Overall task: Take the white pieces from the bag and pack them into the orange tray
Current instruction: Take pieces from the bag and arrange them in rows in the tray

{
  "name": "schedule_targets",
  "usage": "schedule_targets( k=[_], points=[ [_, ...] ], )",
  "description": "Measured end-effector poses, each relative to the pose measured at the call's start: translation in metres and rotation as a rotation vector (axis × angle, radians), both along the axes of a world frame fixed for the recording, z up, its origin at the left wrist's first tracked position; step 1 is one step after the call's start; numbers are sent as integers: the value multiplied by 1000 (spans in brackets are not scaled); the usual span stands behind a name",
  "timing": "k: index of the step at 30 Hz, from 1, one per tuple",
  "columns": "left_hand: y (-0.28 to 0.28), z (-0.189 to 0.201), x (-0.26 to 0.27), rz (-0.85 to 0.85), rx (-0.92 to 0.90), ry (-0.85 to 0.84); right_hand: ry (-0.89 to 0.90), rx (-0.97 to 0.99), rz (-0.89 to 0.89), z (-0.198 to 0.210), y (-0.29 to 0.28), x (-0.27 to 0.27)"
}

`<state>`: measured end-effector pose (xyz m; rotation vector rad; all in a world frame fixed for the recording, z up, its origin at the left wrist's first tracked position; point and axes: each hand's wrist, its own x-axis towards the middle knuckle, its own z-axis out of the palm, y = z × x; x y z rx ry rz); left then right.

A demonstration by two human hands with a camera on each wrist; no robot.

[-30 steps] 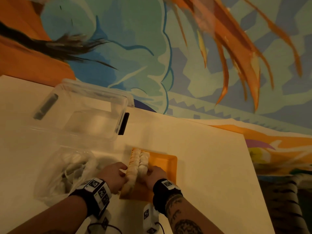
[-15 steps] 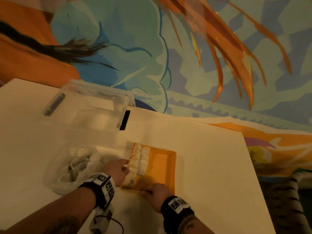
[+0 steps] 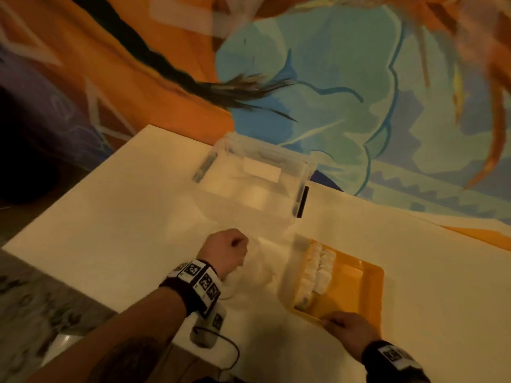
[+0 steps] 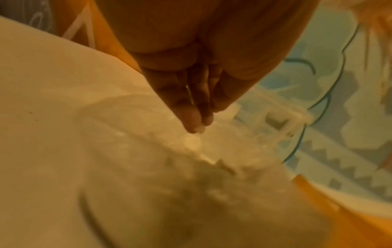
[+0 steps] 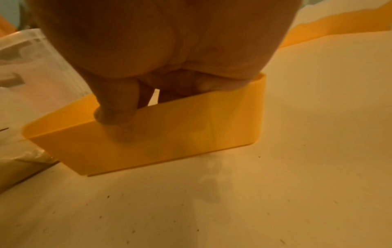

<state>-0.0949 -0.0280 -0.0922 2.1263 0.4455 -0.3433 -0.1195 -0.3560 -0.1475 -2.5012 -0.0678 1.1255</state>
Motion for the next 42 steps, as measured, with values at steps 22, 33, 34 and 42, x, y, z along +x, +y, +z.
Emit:
schedule_targets(
  k=[22,33,34,42],
  points=[
    [23,-73,12,-434,419,98,5,14,-189,3,7,-5],
    [37,-38,9,46,-25,-1,1,1,-149,7,7,-6],
    [38,-37,8,79,-62,-2,0,-8,-135,8,7,-6],
    [38,-36,2,259,-269,-89,-25,32,-131,5,3,-13]
  ],
)
